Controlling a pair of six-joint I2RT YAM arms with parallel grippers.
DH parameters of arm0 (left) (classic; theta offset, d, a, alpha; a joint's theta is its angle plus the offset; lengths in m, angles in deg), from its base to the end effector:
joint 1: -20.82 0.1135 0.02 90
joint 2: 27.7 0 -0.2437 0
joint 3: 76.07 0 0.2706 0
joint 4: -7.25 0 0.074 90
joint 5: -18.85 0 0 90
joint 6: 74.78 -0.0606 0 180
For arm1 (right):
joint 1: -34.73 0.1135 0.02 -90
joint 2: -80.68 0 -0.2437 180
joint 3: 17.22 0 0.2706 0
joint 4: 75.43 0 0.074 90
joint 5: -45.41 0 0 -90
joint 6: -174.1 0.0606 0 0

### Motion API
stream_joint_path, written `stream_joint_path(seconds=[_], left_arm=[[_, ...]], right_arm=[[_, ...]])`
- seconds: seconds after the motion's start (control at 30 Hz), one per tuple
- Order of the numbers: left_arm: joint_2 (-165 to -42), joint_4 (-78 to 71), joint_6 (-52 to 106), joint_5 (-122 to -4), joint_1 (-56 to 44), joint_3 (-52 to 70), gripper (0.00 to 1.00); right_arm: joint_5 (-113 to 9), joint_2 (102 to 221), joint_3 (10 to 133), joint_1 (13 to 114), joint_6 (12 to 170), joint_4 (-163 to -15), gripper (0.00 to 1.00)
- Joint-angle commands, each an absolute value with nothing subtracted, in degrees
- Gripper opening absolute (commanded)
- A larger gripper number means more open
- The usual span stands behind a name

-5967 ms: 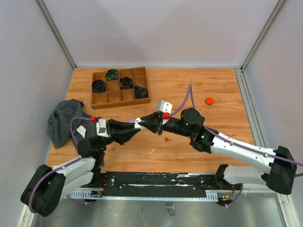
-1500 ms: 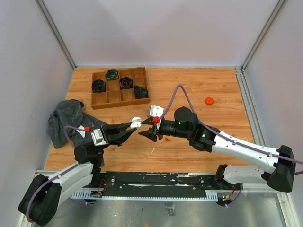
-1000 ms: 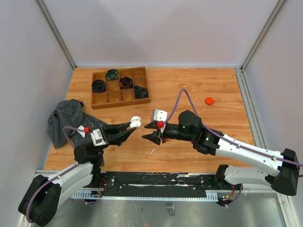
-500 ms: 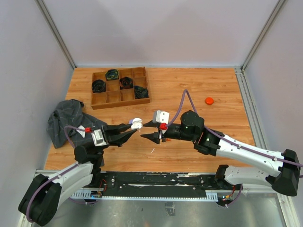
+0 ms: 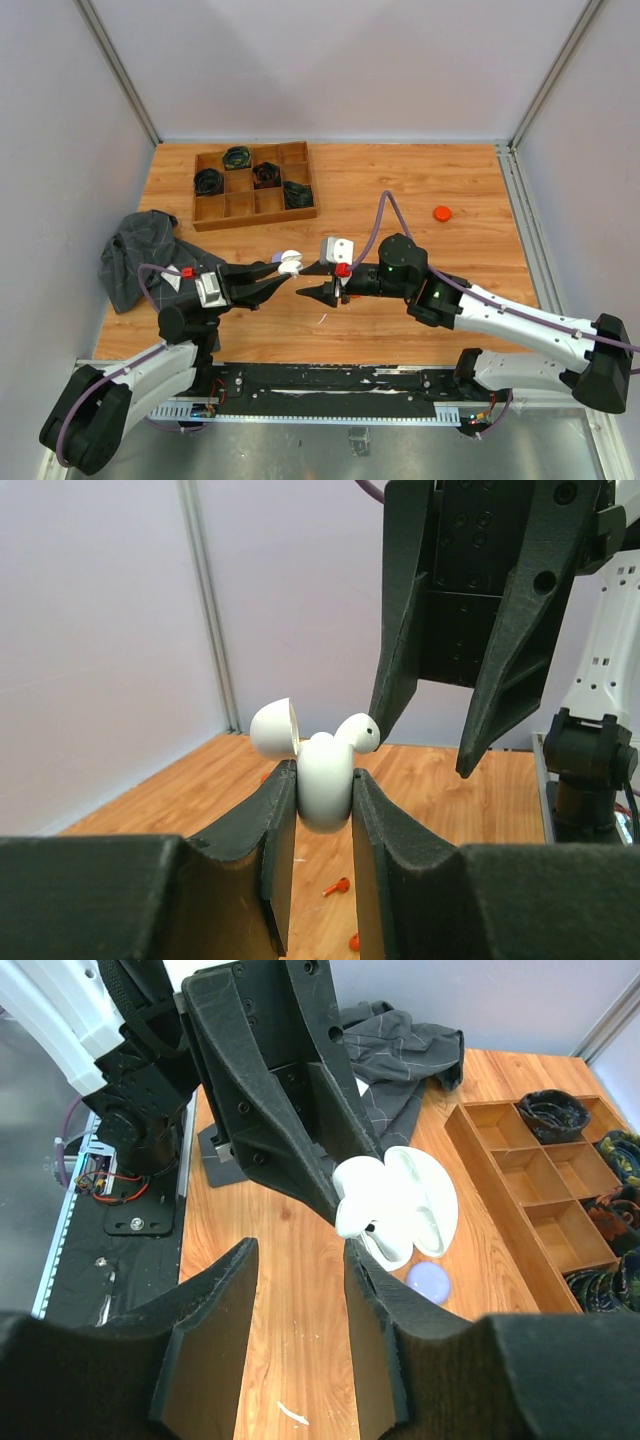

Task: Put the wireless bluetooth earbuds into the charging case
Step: Place the earbud in the charging case.

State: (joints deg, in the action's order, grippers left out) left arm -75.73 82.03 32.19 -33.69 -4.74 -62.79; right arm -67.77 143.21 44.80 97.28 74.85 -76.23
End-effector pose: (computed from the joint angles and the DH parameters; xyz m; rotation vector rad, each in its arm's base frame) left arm 0.1400 -0.1078 0.2190 0.6995 0.8238 -0.9563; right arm 0.1207 0.2842 0.3243 -1.2429 1.1495 1.0320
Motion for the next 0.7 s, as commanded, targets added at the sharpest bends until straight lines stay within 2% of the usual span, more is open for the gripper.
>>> stream_joint_path(seconds=[0.0,0.53,0.67], left_arm=[[-75.2,91.8,32.1,-33.1,-4.4,-63.9,0.0],[-76.1,91.0,31.9,-30.8,-4.4,-63.3,0.0],[-75.5,88.6,31.7,-29.9,-4.5,-62.7,0.0]], right_arm=[[-70.0,143.9,46.7,98.5,75.4,-76.2,0.41],[-71.1,147.6,51.8,99.2,75.7,-77.8,0.41],[-69.2,146.6,53.0,99.0,73.7,-82.8,0.45]])
